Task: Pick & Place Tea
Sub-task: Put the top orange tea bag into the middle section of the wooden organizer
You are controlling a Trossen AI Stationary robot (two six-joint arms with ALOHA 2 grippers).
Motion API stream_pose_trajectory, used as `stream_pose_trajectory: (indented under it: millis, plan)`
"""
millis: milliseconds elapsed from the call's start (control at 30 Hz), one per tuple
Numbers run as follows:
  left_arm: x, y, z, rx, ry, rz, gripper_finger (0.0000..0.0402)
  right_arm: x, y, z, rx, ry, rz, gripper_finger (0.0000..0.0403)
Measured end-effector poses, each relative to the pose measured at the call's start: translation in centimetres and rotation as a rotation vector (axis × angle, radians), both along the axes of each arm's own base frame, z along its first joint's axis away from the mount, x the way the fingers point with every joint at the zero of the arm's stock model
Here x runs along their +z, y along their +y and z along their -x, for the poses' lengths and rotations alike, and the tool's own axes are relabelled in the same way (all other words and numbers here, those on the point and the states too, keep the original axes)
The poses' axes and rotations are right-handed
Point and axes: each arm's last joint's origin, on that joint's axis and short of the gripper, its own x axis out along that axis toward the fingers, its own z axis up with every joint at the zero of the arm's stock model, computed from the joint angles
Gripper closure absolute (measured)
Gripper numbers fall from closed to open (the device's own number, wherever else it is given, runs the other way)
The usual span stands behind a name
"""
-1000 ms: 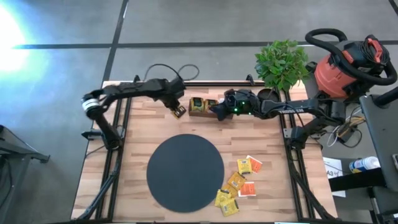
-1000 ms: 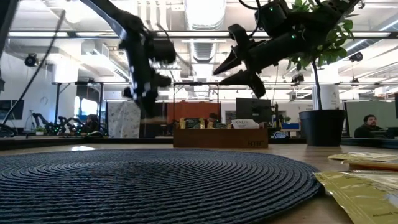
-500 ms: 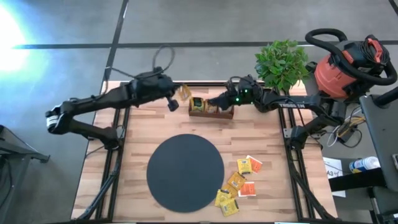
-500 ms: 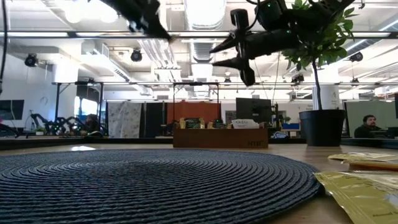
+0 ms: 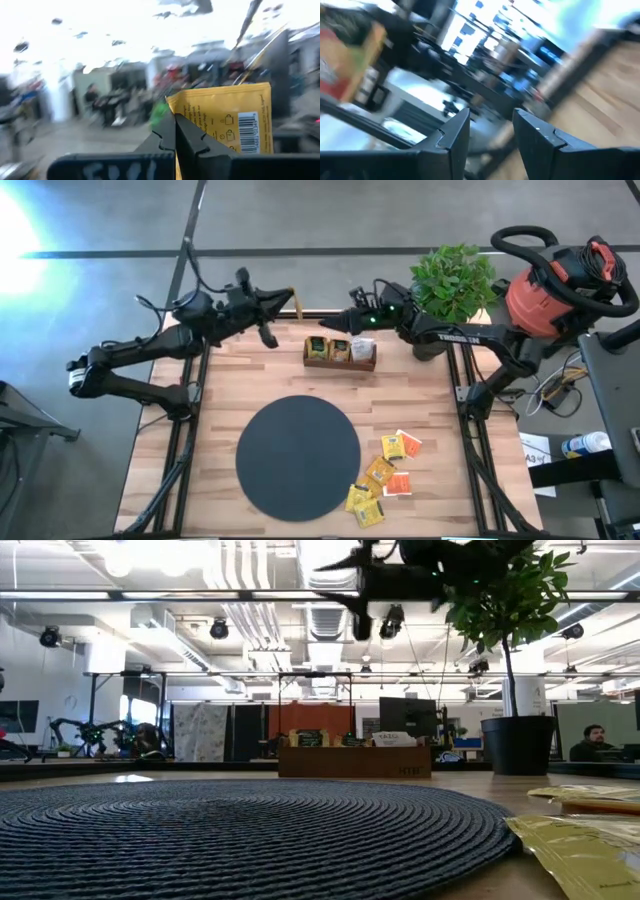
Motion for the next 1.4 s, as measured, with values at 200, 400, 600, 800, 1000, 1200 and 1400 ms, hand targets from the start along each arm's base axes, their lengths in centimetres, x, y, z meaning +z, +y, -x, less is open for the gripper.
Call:
stream_pose_trajectory:
  millis: [200, 400, 600, 800, 1000, 1200, 1400]
  plan:
    - [1.3, -0.9, 1.4, -0.174, -0.084, -0.051, 0.0401, 4.0, -0.9, -2.3, 0.053, -0.324, 0.011, 0.0252]
    - [4.0, -2.3, 4.6, -0.286, -0.290, -0.188, 0.0401, 5.9, -1.6, -3.7, 0.135, -0.563, -0.038, 0.0254]
    - [5.0, -3.0, 6.1, -0.371, -0.375, -0.280, 0.0401, 6.1, -2.5, -6.3, 0.192, -0.588, -0.127, 0.0252]
    - [4.2, -2.2, 4.0, -0.376, -0.345, -0.258, 0.0401, 6.4, -2.1, -9.3, 0.346, -0.587, -0.183, 0.0250]
    - [3.8, -1.4, 2.6, -0.385, -0.349, -0.236, 0.0402, 7.9, -1.0, -10.5, 0.513, -0.589, -0.117, 0.0252]
    - [3.8, -1.2, 2.5, -0.407, -0.367, -0.206, 0.0402, 9.6, -0.8, -10.3, 0.619, -0.575, -0.020, 0.0248]
    - [3.3, -0.6, 1.1, -0.445, -0.405, -0.140, 0.0401, 10.3, -0.7, -10.2, 0.630, -0.590, 0.005, 0.0251]
